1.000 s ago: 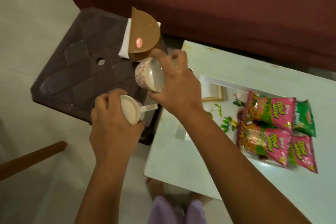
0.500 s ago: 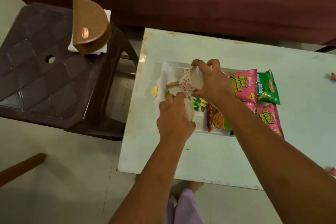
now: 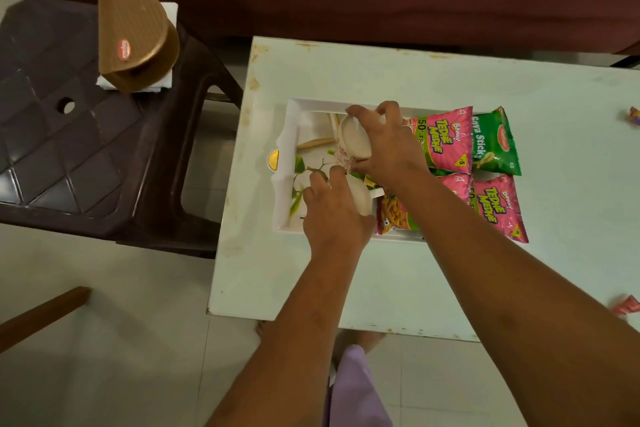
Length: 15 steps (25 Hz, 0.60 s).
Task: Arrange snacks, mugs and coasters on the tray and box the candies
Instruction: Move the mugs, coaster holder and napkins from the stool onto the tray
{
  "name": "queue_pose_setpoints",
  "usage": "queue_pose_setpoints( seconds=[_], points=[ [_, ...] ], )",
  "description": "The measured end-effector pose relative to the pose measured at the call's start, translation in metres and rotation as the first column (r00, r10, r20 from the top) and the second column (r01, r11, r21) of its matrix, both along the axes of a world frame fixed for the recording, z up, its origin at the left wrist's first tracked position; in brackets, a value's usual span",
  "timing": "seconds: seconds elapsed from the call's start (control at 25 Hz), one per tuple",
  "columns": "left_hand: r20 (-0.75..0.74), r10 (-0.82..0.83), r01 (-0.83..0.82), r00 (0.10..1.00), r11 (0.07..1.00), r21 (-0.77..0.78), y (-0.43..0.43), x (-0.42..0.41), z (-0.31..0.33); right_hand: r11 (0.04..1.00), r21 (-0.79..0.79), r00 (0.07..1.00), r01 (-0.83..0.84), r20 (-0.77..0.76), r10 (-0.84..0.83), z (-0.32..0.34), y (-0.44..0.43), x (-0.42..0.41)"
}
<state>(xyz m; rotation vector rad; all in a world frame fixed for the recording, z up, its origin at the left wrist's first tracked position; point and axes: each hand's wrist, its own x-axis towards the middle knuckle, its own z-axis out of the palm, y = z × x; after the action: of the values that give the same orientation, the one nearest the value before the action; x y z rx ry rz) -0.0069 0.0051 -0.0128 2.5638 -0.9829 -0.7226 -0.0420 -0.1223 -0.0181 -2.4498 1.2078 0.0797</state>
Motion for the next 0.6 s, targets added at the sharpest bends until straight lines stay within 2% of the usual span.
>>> queue_pose_setpoints(
  seconds=[0.2,0.6],
  points=[
    [-0.038,0.064,-0.063,0.997,0.998,0.022,-0.0102,-0.0042,-0.0012,0.999,0.036,1.000,0.002,0.001,-0.002,-0.0002,-0.0040,-0.0001],
    [-0.125,0.126,-0.121,0.984,0.992,0.045,-0.0107,-0.0014,-0.0067,1.000,-0.002,1.000,-0.010,-0.008,0.010,-0.0025,0.0042,-0.0057]
  ],
)
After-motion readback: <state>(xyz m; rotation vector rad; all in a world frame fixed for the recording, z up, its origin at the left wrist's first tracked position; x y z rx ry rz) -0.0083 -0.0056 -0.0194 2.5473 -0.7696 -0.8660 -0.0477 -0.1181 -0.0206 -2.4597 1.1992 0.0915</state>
